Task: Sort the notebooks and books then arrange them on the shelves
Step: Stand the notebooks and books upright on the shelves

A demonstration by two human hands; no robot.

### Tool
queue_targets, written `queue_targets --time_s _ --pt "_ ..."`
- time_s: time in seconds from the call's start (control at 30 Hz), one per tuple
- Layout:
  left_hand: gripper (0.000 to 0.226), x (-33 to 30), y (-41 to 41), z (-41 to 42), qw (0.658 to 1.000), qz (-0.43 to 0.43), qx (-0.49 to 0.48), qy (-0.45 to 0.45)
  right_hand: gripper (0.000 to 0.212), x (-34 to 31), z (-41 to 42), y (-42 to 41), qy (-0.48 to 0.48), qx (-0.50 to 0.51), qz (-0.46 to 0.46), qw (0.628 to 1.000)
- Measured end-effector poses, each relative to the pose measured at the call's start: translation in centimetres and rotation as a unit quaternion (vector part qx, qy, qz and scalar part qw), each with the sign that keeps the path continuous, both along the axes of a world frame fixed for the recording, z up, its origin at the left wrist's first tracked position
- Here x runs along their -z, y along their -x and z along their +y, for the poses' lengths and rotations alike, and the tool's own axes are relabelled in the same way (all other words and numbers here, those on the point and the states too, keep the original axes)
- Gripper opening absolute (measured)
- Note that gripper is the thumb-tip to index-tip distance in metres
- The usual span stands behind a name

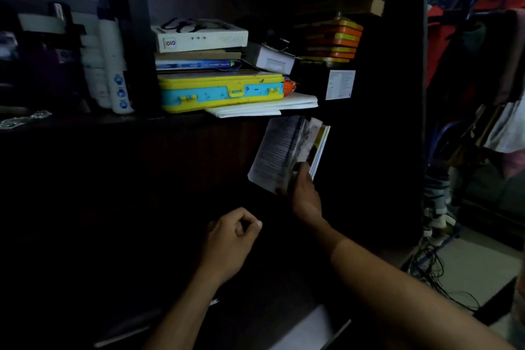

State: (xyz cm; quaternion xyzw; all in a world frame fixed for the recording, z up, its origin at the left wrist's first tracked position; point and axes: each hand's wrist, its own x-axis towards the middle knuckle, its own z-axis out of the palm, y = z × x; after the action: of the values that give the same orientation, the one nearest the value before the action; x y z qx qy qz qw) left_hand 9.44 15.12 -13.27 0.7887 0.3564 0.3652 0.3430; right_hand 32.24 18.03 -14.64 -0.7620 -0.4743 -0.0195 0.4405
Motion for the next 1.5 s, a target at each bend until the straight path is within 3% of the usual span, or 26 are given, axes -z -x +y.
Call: queue_targets --time_s 0.13,0.23,0.3,0.33,0.43,0.5,0.53,0.6,0.63,0.7,0.83,0.97,1.07,1.13,1.23,1.33,1.43,1.5 --pt "0.015 -0.1 0.0 0.2 1.0 -0.024 0.0 0.014 0.061 -0.5 -0.4 0.5 0.012 0.003 0.01 1.0" --pt "0.013 -1.2 1.1 0.2 0.98 -0.154 0.016 0.128 0.081 -0.1 -2.8 1.6 -0.012 -0.031 0.084 0.996" --pt "0.014 -2.6 1.4 -0.7 0.962 -0.196 0.072 0.177 0.061 0.8 -4.7 2.8 0.005 -0.04 0.046 0.998" --pt "0.015 -3.4 1.1 -0.9 0.967 -0.181 0.101 0.15 0.048 0.9 -5.9 3.3 0.033 -0.052 0.014 0.998" --pt "0.013 -3.6 2.4 -0.2 0.992 -0.108 0.066 -0.005 0.051 0.9 -8.8 6.9 0.181 -0.136 -0.058 0.972" --pt "0.016 -3.0 4.2 1.7 0.987 0.026 -0.109 -0.115 0.071 1.0 -9.9 8.2 0.237 -0.162 -0.127 0.95" --pt "0.03 -2.7 5.4 2.3 0.959 0.153 -0.202 -0.129 0.078 0.8 -10.2 8.5 0.24 -0.164 -0.156 0.944" --pt "0.066 -2.6 7.9 3.0 0.894 0.347 -0.283 -0.012 0.082 0.7 -10.0 8.6 0.235 -0.16 -0.176 0.943" --pt "0.08 -2.6 8.6 3.1 0.885 0.365 -0.282 0.064 0.08 0.8 -9.9 8.5 0.235 -0.16 -0.182 0.941" --pt "0.09 -2.2 9.1 3.2 0.897 0.321 -0.266 0.15 0.074 0.7 -9.9 8.4 0.234 -0.161 -0.188 0.94" --pt "0.093 -2.2 8.4 2.8 0.922 0.255 -0.28 0.08 0.077 0.4 -10.2 8.4 0.209 -0.188 -0.151 0.948" --pt "0.063 -1.6 6.2 1.9 0.968 -0.001 -0.218 0.128 0.085 0.3 -10.5 8.2 0.189 -0.194 -0.107 0.957" --pt "0.057 -1.7 5.5 1.8 0.941 -0.241 -0.156 0.178 0.078 0.2 -10.6 8.0 0.196 -0.179 -0.082 0.961" --pt "0.06 -2.0 5.4 2.0 0.91 -0.351 -0.1 0.198 0.06 0.1 -10.8 7.8 0.161 -0.189 0.008 0.969" --pt "0.069 -1.7 3.9 1.0 0.909 -0.35 -0.02 0.226 0.047 0.0 -11.1 7.5 0.033 -0.186 0.132 0.973" --pt "0.082 -0.8 1.8 -0.7 0.936 -0.266 -0.007 0.231 0.04 0.4 -11.5 7.3 -0.066 -0.118 0.092 0.986" --pt "0.044 -1.4 1.5 -1.1 0.934 -0.28 -0.032 0.22 0.044 0.3 -11.8 7.6 -0.114 -0.109 0.07 0.985" --pt "0.039 -1.6 1.9 -1.2 0.938 -0.275 -0.038 0.209 0.048 0.0 -12.2 8.0 -0.142 -0.122 0.064 0.98"
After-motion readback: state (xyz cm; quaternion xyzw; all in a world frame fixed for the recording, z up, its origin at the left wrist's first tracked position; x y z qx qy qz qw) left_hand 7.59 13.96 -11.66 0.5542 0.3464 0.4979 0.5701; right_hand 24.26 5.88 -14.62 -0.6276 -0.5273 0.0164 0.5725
